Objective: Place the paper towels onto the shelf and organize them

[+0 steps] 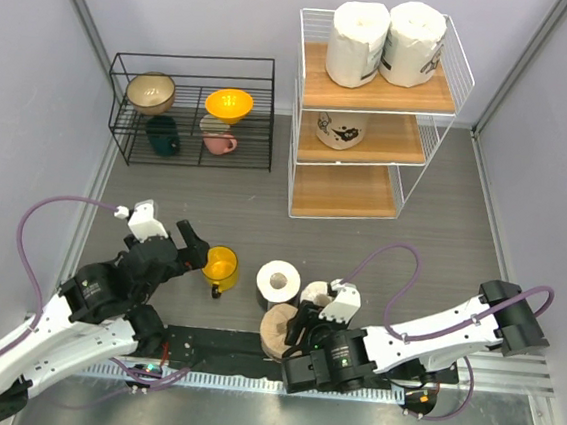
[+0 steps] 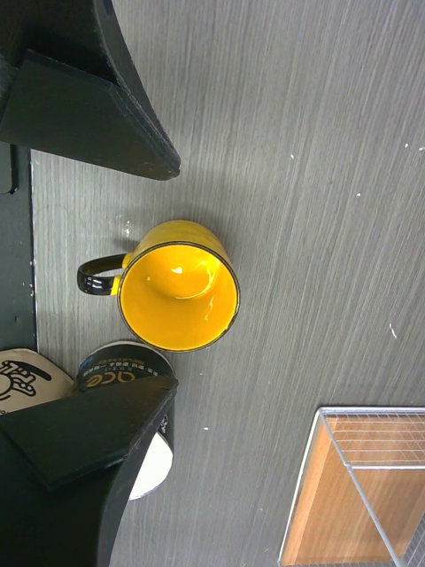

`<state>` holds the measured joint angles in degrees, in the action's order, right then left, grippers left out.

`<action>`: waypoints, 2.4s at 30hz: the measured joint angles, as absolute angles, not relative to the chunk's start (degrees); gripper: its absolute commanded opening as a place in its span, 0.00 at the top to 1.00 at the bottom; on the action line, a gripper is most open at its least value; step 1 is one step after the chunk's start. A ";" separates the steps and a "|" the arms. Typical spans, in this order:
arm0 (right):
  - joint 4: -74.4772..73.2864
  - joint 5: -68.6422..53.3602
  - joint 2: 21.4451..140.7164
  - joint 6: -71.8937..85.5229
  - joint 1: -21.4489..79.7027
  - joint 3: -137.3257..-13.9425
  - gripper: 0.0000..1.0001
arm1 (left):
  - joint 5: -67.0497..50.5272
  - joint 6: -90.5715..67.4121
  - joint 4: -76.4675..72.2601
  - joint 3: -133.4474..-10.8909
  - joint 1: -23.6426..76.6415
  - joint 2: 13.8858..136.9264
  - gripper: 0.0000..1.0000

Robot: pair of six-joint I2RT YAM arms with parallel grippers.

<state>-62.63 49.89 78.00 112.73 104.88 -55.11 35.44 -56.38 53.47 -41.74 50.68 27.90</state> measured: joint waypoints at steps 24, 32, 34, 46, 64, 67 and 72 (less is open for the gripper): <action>-56.95 47.62 80.47 112.90 103.35 -52.90 0.41 | 35.35 -56.53 53.49 -40.36 50.68 26.98 0.00; -56.31 47.35 81.01 112.90 103.31 -52.80 0.47 | 35.33 -56.58 53.49 -39.94 50.68 26.83 0.00; -56.12 47.35 81.01 112.92 103.31 -52.69 0.53 | 35.33 -56.58 53.49 -39.92 50.68 26.74 0.00; -55.96 47.48 81.01 112.40 103.31 -52.93 0.72 | 35.31 -56.58 53.45 -39.92 50.68 26.74 0.00; -66.65 56.90 77.43 104.20 108.29 -72.14 0.72 | 35.35 -56.55 53.45 -39.92 50.68 26.76 0.00; -68.95 58.04 75.68 102.24 105.41 -72.88 0.72 | 35.35 -56.58 53.41 -39.92 50.68 26.79 0.00; -64.16 58.54 69.89 90.70 92.27 -71.07 0.71 | 35.35 -56.53 53.41 -39.94 50.68 27.38 0.00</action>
